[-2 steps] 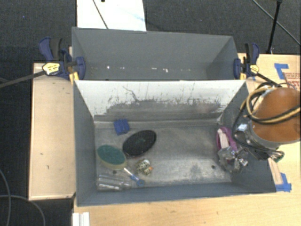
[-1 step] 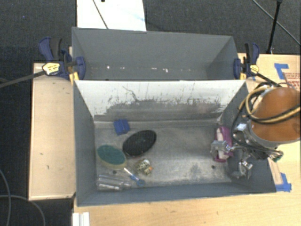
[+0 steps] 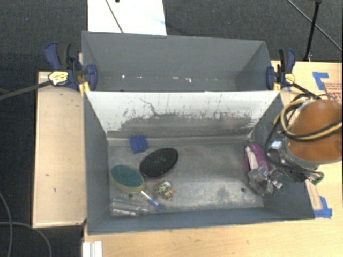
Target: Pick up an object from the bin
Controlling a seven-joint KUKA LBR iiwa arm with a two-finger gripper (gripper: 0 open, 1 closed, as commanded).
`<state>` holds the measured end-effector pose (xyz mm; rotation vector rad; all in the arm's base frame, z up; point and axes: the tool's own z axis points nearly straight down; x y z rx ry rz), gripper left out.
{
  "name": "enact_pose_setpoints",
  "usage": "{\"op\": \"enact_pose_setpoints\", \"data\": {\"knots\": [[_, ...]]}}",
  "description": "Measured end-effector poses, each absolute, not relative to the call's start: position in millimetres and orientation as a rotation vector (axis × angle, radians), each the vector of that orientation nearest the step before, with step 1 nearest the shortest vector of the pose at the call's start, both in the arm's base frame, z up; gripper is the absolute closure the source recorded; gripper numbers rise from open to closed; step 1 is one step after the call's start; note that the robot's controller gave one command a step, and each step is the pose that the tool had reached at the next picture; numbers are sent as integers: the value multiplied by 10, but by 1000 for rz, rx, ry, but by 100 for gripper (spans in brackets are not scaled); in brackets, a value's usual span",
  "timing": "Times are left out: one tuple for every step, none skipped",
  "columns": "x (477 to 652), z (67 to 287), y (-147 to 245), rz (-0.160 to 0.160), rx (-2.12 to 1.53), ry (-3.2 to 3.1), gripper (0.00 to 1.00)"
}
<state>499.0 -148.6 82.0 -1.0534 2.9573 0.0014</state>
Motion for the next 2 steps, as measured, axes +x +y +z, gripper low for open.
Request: {"op": "enact_pose_setpoints", "data": {"knots": [[5001,823,-1456,8,-1054,2953,0],[5365,699,-1452,20,-1023,2969,0]]}}
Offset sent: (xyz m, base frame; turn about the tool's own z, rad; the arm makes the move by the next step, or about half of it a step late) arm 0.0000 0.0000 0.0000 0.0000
